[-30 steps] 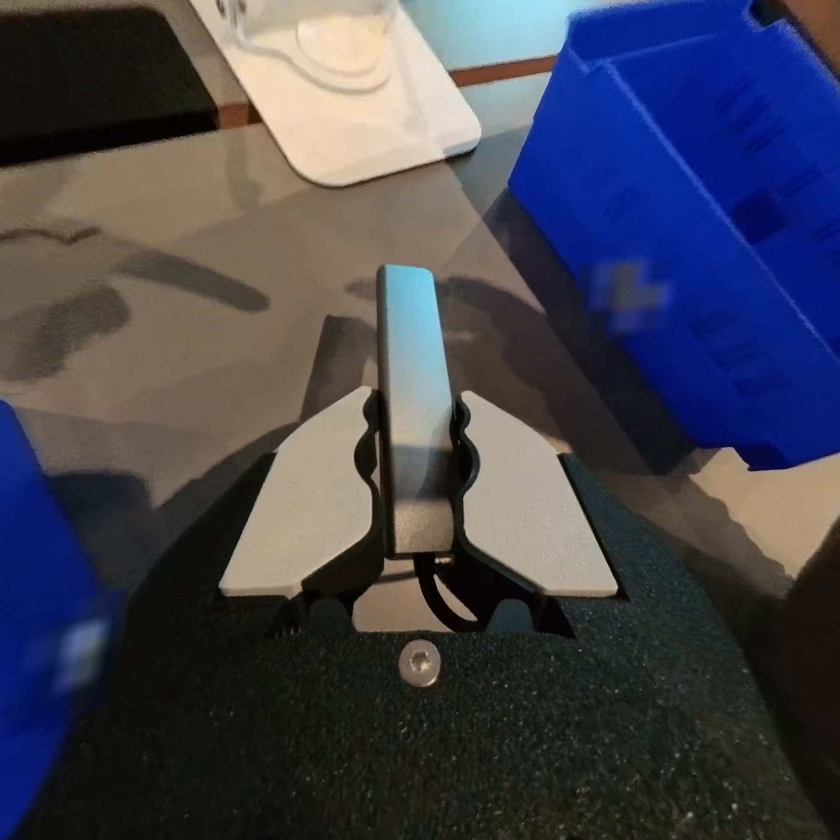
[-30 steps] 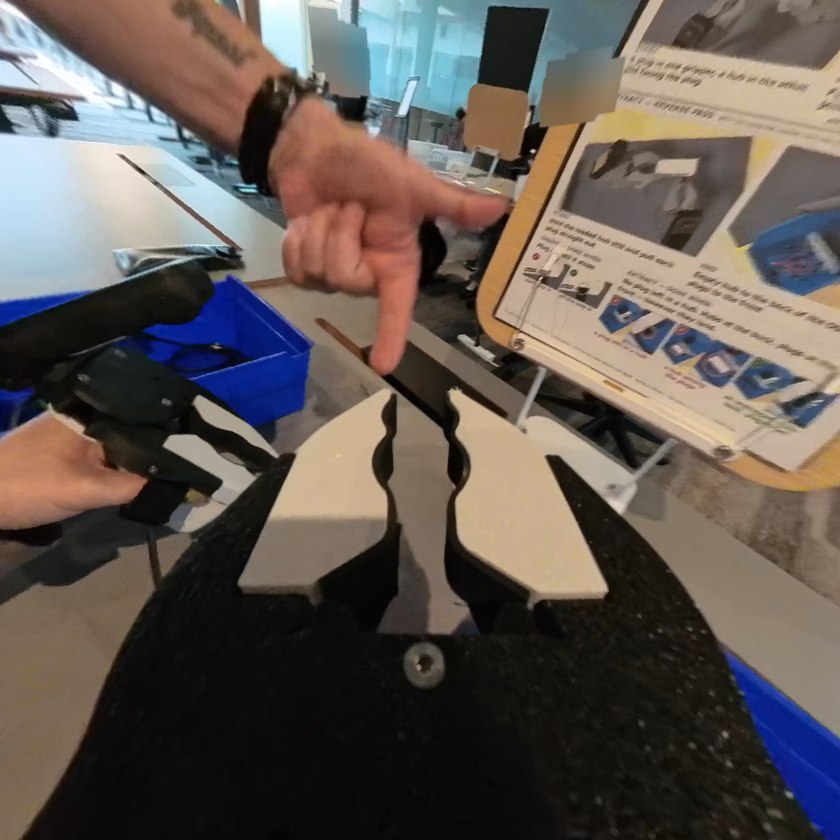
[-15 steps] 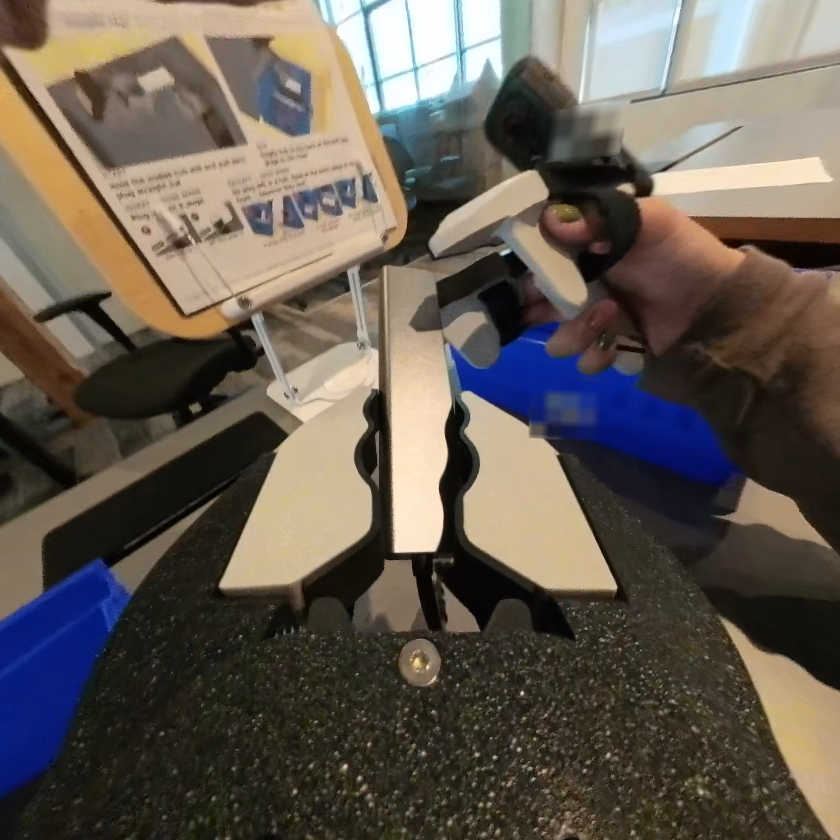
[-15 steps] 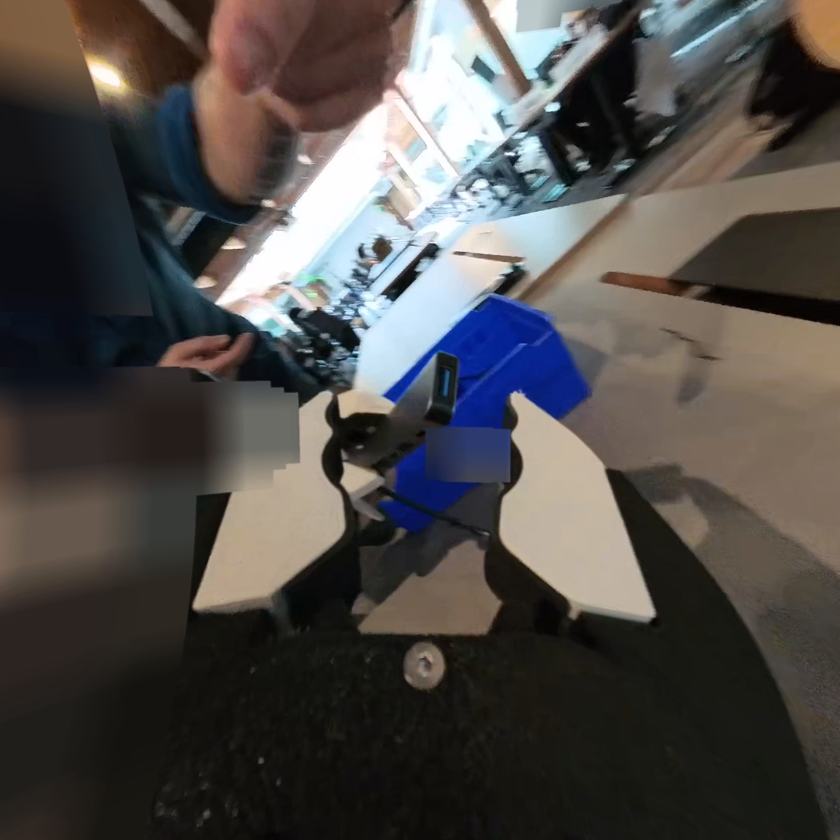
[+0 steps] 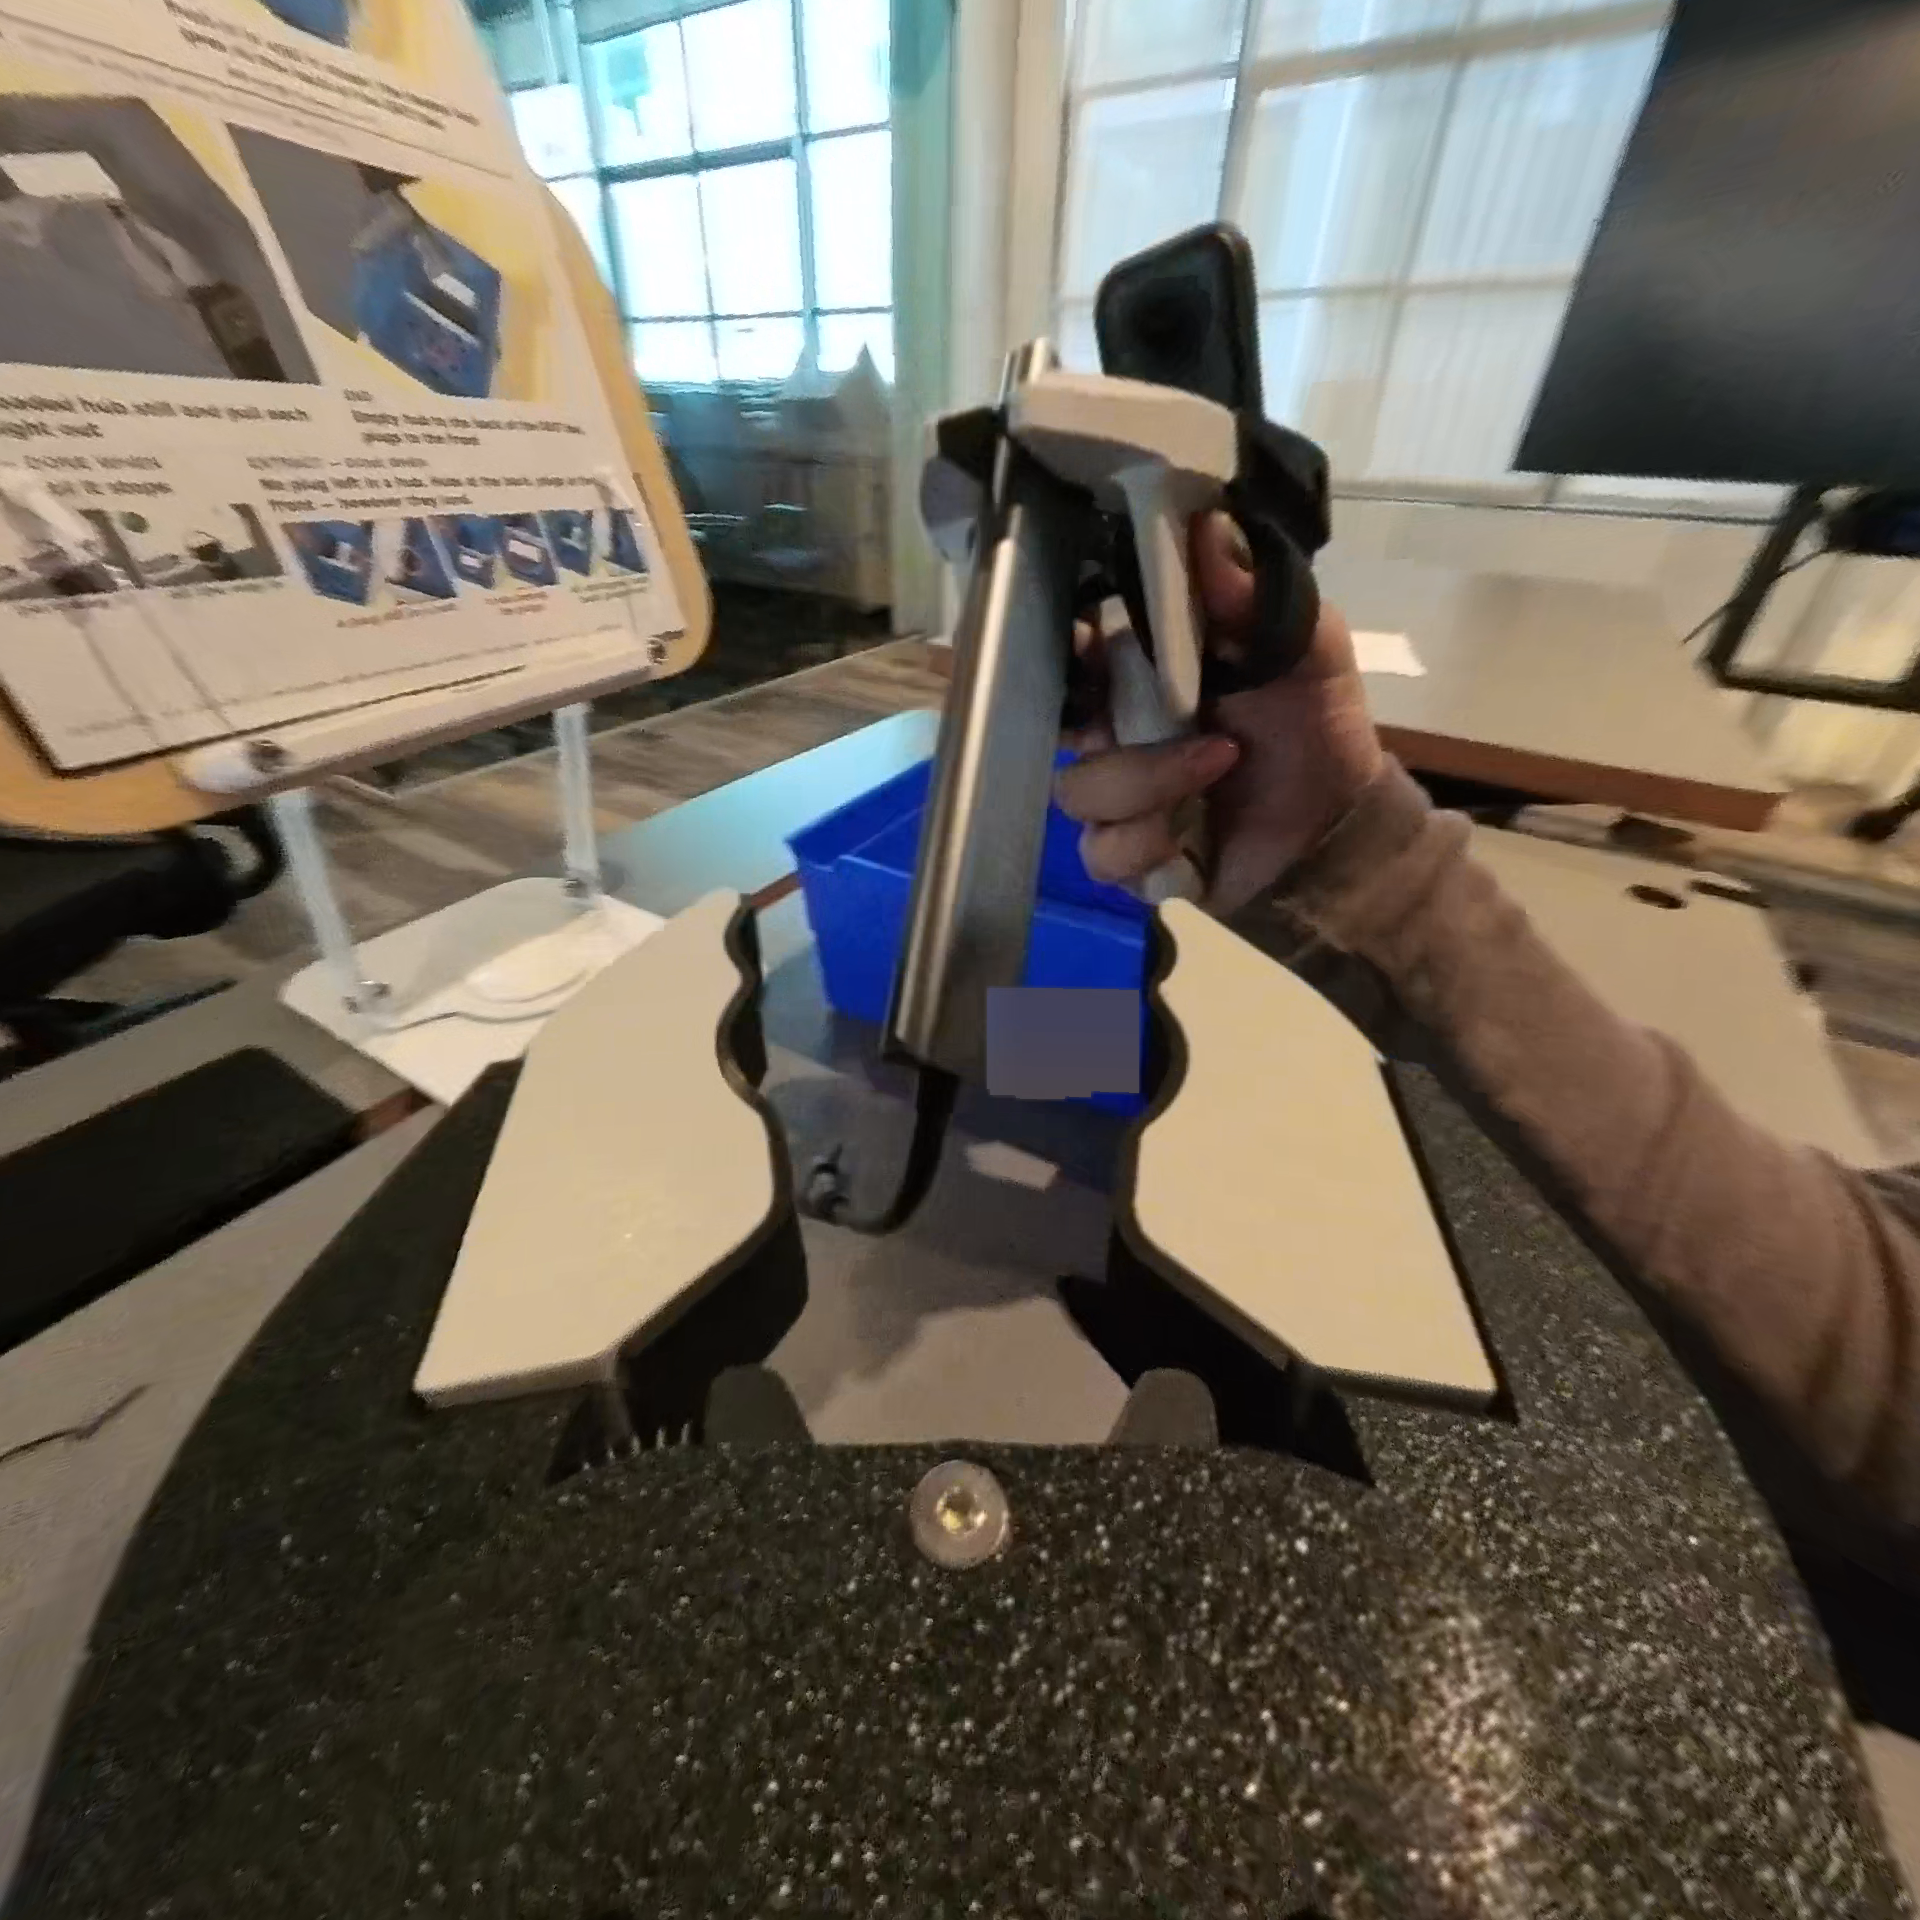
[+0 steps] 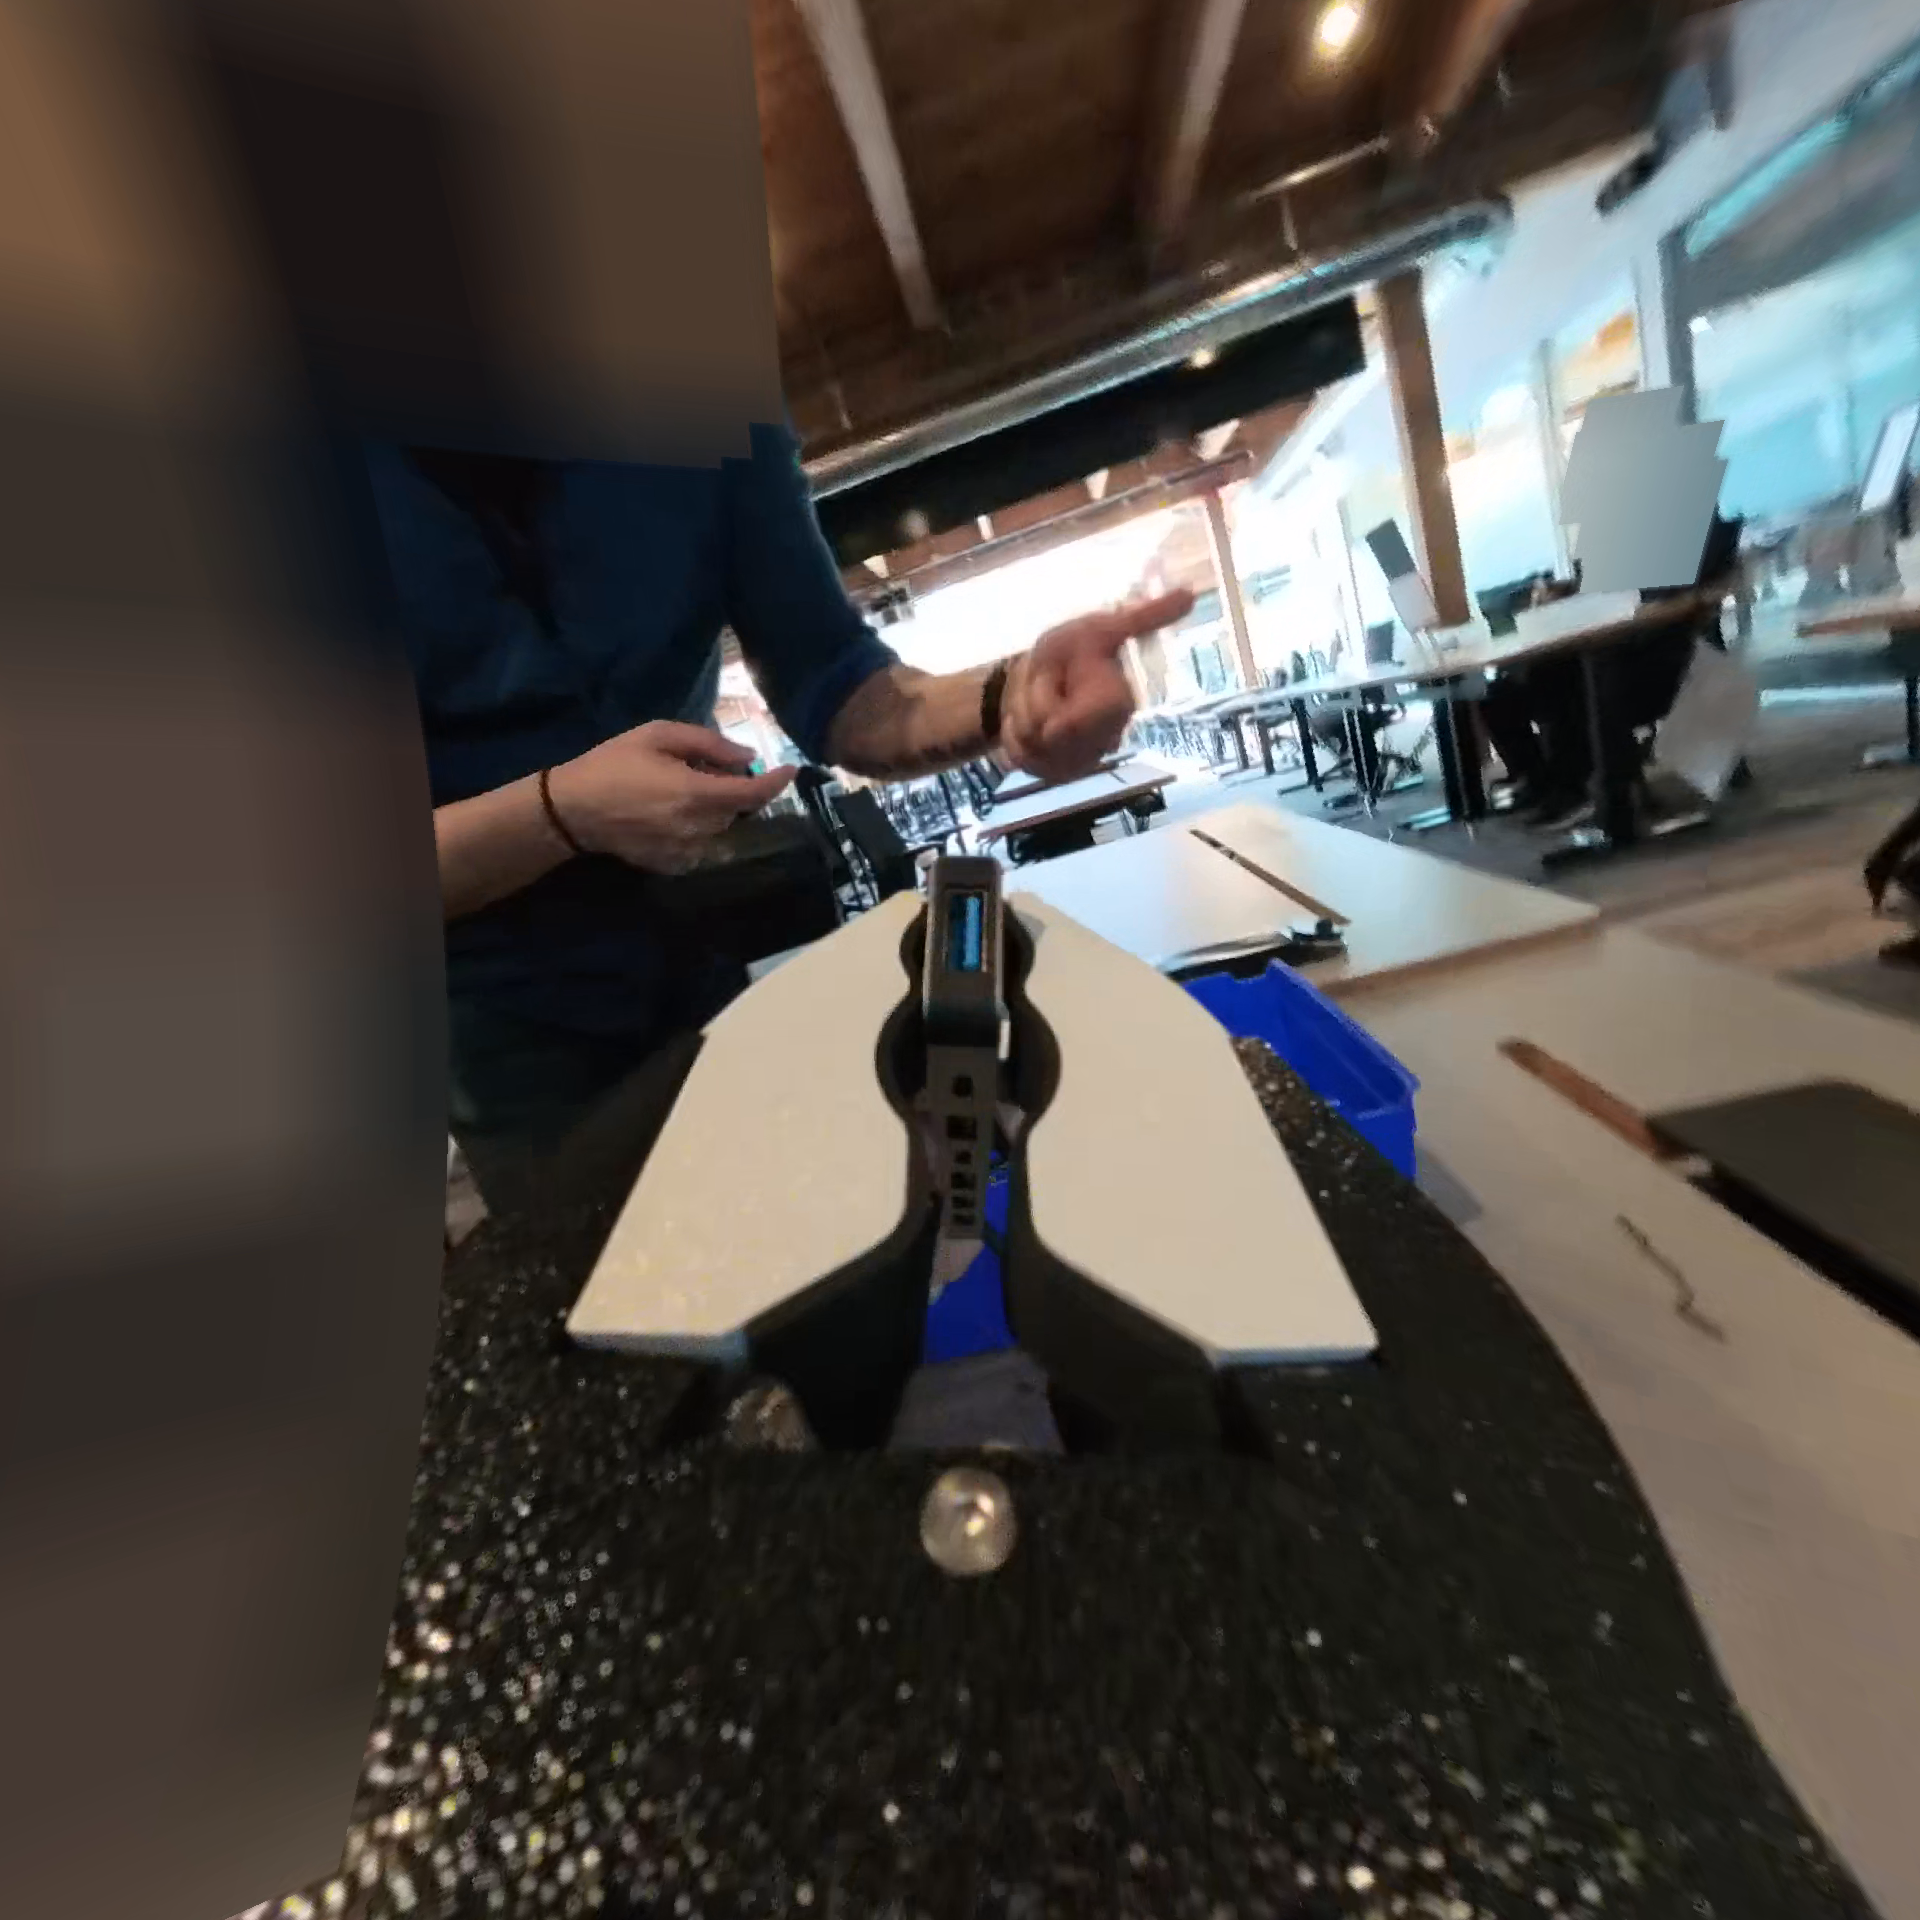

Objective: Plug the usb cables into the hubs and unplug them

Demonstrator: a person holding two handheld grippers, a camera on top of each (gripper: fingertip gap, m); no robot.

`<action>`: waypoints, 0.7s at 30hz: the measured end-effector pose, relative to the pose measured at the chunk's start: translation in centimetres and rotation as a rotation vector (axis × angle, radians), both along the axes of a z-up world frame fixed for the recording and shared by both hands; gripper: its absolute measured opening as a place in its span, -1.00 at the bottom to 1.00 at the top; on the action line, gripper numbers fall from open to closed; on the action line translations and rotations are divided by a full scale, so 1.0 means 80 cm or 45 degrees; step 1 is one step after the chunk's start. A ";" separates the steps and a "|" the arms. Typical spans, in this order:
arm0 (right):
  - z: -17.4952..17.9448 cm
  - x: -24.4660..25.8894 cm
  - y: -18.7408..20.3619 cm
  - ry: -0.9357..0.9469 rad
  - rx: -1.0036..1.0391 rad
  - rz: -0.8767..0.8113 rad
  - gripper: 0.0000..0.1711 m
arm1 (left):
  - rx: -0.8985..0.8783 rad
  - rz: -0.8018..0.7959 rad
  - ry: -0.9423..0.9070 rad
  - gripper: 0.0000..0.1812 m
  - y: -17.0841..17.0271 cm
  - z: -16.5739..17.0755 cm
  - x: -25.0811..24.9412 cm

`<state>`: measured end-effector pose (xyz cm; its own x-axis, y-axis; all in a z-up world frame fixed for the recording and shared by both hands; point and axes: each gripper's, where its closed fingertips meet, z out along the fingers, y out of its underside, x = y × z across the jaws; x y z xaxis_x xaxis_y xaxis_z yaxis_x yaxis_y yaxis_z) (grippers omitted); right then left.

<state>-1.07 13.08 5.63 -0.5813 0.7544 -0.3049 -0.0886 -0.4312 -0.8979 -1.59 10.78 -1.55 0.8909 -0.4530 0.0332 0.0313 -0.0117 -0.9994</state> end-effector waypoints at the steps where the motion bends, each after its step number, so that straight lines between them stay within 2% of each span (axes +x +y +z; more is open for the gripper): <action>1: 0.005 0.005 -0.005 0.034 0.038 0.003 -0.89 | -0.007 -0.047 -0.017 -0.30 -0.002 0.001 0.005; 3: 0.011 0.013 -0.018 0.091 0.128 0.025 -0.89 | -0.001 -0.121 -0.034 -0.51 -0.007 0.005 0.015; 4: 0.013 0.016 -0.025 0.109 0.171 0.037 -0.89 | -0.006 -0.150 -0.029 -0.72 -0.010 0.006 0.019; 8: 0.018 0.027 -0.044 0.167 0.253 0.103 -0.87 | -0.029 -0.262 -0.014 -0.87 -0.022 0.007 0.034; 9: 0.012 0.025 -0.038 0.102 0.287 0.038 -0.76 | -0.043 -0.231 0.029 -0.88 -0.022 0.004 0.031; 10: 0.000 0.020 -0.025 -0.005 0.365 -0.107 -0.56 | -0.070 -0.170 0.079 -0.89 -0.019 0.002 0.025; 11: -0.011 0.020 -0.005 -0.108 0.477 -0.300 -0.45 | -0.100 -0.108 0.132 -0.89 -0.017 -0.001 0.017; 12: -0.017 0.029 0.017 -0.187 0.590 -0.501 -0.45 | -0.122 -0.061 0.165 -0.89 -0.017 -0.001 0.010; 13: -0.018 0.043 0.033 -0.247 0.679 -0.662 -0.50 | -0.141 -0.013 0.174 -0.89 -0.018 0.001 0.003; 15: -0.016 0.070 0.049 -0.371 0.754 -0.856 -0.75 | -0.198 0.094 0.200 -0.89 -0.017 0.001 -0.010; 16: -0.018 0.080 0.054 -0.466 0.785 -0.928 -0.99 | -0.233 0.160 0.239 -0.89 -0.016 -0.002 -0.017; 17: -0.020 0.087 0.056 -0.531 0.836 -0.991 -1.00 | -0.267 0.200 0.286 -0.89 -0.016 -0.007 -0.020; 19: -0.015 0.080 0.034 -0.523 0.946 -0.959 -1.00 | -0.335 0.243 0.381 -0.89 -0.012 -0.019 -0.022; 21: -0.005 0.053 -0.016 -0.417 1.033 -0.777 -1.00 | -0.372 0.215 0.445 -0.89 -0.005 -0.031 -0.012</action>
